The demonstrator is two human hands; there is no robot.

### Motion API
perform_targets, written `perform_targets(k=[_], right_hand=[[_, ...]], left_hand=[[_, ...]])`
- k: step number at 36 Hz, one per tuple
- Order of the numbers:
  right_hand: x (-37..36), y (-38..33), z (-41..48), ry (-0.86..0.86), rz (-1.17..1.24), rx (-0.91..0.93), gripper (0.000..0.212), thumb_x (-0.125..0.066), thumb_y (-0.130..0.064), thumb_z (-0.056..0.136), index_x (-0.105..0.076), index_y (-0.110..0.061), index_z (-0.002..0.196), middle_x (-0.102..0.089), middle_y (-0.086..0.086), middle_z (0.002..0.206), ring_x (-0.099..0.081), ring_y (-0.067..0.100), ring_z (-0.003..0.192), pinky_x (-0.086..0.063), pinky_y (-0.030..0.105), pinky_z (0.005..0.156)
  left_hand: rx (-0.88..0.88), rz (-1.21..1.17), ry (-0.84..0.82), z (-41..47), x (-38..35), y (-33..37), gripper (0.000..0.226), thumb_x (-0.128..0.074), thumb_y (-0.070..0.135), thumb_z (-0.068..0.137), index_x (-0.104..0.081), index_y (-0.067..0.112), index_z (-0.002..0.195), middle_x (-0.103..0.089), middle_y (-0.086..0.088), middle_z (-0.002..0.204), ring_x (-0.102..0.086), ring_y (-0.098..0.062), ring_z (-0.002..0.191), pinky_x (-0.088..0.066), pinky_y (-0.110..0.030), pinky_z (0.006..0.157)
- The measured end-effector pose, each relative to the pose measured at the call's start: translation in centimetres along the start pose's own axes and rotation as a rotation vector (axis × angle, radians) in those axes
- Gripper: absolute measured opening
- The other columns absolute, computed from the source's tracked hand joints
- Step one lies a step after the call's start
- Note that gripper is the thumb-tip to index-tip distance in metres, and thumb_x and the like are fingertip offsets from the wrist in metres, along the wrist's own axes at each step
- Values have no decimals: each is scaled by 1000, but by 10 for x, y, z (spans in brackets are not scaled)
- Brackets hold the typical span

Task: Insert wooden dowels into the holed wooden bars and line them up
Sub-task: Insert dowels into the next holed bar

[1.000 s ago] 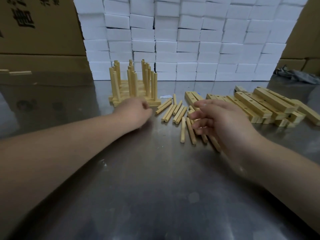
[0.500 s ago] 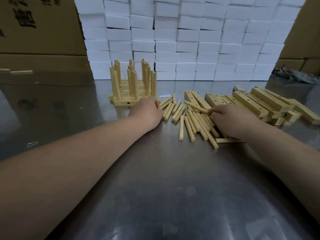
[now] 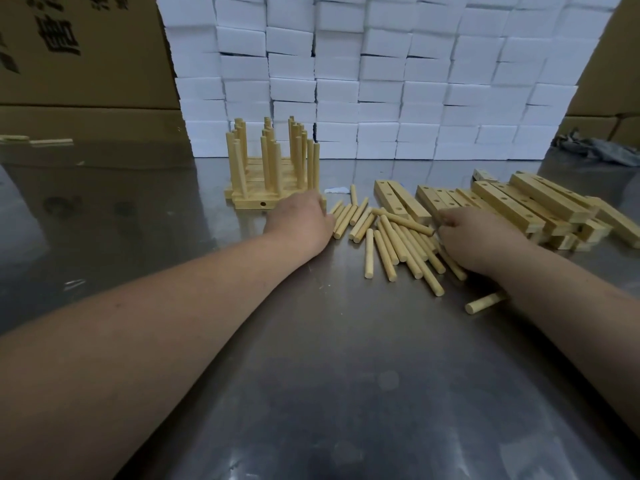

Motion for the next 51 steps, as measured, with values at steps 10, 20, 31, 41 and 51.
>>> perform_targets(k=[10,20,31,41,51], right_hand=[[12,3,-1,85,-82,-66,37,-40,-24,95,-51,-19,130,-56,9,120,-56,26,97,-51,44,85],[3,10,5,11,-159,-78,32,-41,-38,93,-61,-13,99,-61,6,83,-59,22,75,-53,38,74],[11,11,3,99,-41,-106,37,-49,-12,89,-51,-19,125,-50,3,91,-54,21,82,-51,37,72],[26,15,3,291,123,-82,43,-47,-8,89,-46,-10,132,-57,12,103,-58,28,82,-49,36,63],[40,45,5,385,711,-230,36,-37,-9,94,-51,3,125,-58,25,114,-48,23,66,-40,25,55]], left_hand=[[36,-25,-117,2,-9,-6,31,-47,33,89,-69,12,93,-67,-7,91,-59,-24,82,-45,-30,67],[111,-238,-94,4,-9,-15,16,-61,28,83,-64,22,67,-52,6,66,-48,-16,69,-43,-27,67],[140,-283,61,-2,9,-15,22,-44,27,94,-56,19,112,-57,1,92,-55,-21,79,-39,-30,63],[59,-528,55,-43,37,14,25,-35,25,99,-58,23,107,-48,5,70,-43,-10,54,-32,-22,43],[234,-971,5,-94,40,7,26,-40,15,95,-57,26,80,-58,8,73,-45,-12,59,-37,-24,54]])
Point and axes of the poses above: each hand's wrist, its own z-axis towards the middle knuckle, its own x-axis out of the back of the hand, y = z × x, the point moved 8 cm from there along z, towards the middle knuckle
